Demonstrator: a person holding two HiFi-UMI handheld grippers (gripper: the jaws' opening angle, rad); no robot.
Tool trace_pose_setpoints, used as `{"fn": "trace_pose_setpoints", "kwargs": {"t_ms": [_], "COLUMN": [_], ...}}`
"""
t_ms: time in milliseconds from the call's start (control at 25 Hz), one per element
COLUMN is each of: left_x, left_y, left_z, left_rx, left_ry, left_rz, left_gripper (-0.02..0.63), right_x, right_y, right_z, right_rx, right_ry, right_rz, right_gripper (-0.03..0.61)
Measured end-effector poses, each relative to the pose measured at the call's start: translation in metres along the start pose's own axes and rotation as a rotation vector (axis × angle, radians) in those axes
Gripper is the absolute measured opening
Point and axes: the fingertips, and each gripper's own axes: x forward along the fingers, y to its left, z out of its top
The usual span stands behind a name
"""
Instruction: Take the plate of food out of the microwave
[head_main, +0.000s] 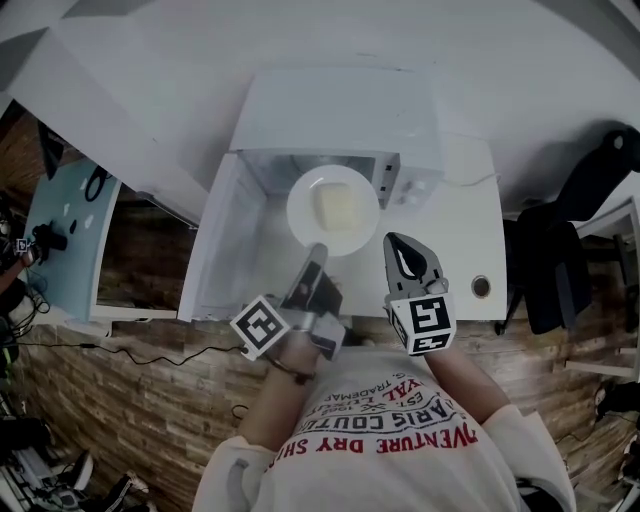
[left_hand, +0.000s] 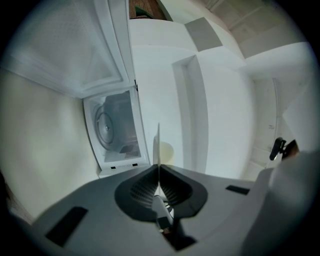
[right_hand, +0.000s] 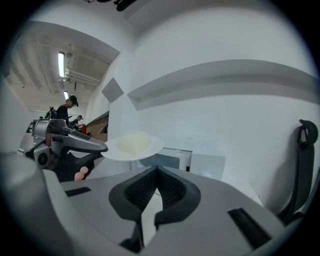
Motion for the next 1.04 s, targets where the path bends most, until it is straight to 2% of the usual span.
{"fn": "trace_pose_setpoints", "kwargs": {"t_ms": [160,1040], "left_x": [0.003,0.015], "left_y": [-0.004,0.005], "left_z": [0.001,0.003], "left_rx": [-0.003,-0.031], "left_ry": [0.006,0.012], "left_rz": [-0.009,0.004], "left_gripper": [0.015,0.015], "right_x": [0.001,0.007], "right_y": [0.004,-0.007], "right_z": [0.005,0.002], "right_rx": [-0.015,-0.014], "right_ry": [-0.012,0.016], "right_rz": [0.024,0.02], "right_gripper": [0.003,0.003]}}
